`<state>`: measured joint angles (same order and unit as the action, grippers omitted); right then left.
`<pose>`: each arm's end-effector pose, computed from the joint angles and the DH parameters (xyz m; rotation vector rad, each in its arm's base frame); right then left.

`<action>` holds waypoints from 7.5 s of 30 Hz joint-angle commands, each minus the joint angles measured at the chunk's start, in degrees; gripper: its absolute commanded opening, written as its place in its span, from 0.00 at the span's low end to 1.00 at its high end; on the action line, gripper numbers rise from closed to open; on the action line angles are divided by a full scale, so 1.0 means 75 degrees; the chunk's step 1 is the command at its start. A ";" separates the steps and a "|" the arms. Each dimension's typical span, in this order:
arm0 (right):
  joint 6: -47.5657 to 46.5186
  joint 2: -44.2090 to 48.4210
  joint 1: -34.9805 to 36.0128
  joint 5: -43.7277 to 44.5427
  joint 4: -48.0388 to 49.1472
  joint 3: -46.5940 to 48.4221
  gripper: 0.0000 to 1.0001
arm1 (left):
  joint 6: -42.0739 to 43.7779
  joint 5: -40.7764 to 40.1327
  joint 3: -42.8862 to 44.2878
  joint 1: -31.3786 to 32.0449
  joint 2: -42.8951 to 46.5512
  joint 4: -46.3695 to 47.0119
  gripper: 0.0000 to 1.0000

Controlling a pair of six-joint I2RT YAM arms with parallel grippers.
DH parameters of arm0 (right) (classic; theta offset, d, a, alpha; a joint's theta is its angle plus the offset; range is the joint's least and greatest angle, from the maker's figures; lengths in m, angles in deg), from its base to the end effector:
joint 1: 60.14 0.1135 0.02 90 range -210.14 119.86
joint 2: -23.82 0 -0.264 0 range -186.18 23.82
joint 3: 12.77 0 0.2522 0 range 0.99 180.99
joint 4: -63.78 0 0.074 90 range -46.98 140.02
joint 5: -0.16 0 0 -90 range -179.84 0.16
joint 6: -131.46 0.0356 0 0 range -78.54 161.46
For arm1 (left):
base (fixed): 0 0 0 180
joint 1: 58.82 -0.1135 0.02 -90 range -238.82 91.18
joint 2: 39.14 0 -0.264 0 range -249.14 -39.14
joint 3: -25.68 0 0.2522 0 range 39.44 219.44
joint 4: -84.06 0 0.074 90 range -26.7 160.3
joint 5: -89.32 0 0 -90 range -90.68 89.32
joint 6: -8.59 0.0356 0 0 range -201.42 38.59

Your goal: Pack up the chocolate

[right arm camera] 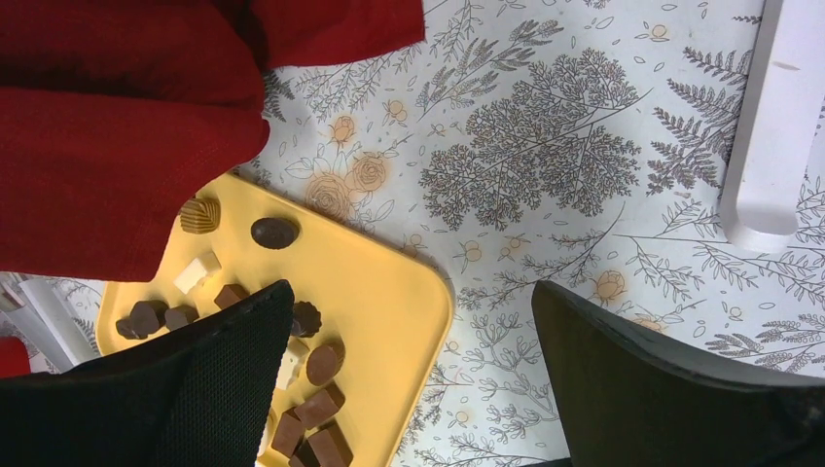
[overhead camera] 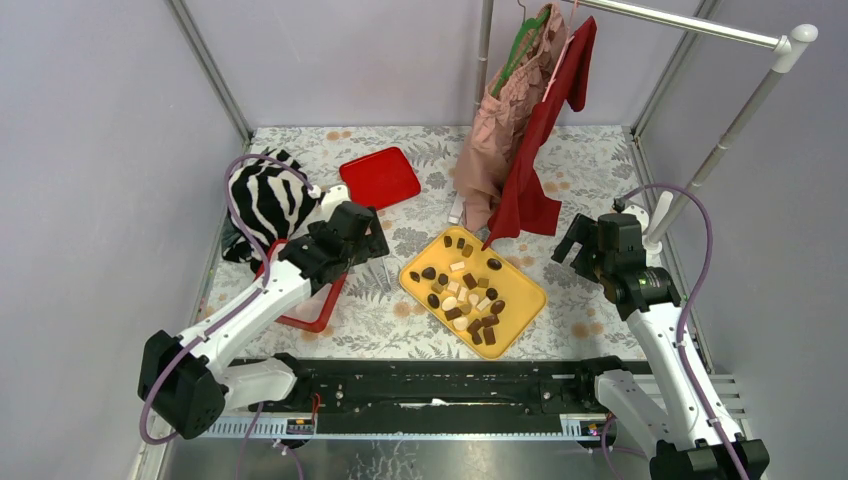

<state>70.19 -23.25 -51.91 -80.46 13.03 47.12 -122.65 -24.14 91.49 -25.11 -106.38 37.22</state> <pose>0.1712 0.0189 0.2957 0.4839 2.1747 0.1715 0.2083 -0.1220 0.2711 -0.3360 2.3057 -0.1559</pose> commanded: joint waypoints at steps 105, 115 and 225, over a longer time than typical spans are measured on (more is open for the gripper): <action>0.0858 -0.2145 -0.0037 -0.0269 -0.0876 0.1947 1.00 | 0.3364 0.2487 0.4034 0.2659 -0.3296 -0.3136 0.26; 0.0335 -0.2341 -0.0031 -0.0403 -0.1511 0.2488 1.00 | 0.3770 0.2198 0.4233 0.2643 -0.3751 -0.2980 0.28; 0.0194 -0.2888 -0.0034 -0.1931 -0.0703 0.2313 1.00 | -0.0365 0.2063 0.2386 -0.4348 -0.2356 -0.4348 0.08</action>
<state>73.19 -44.63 -51.96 -93.55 7.04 62.22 -125.86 -9.04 110.22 -57.09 -123.91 1.25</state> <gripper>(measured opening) 0.995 0.344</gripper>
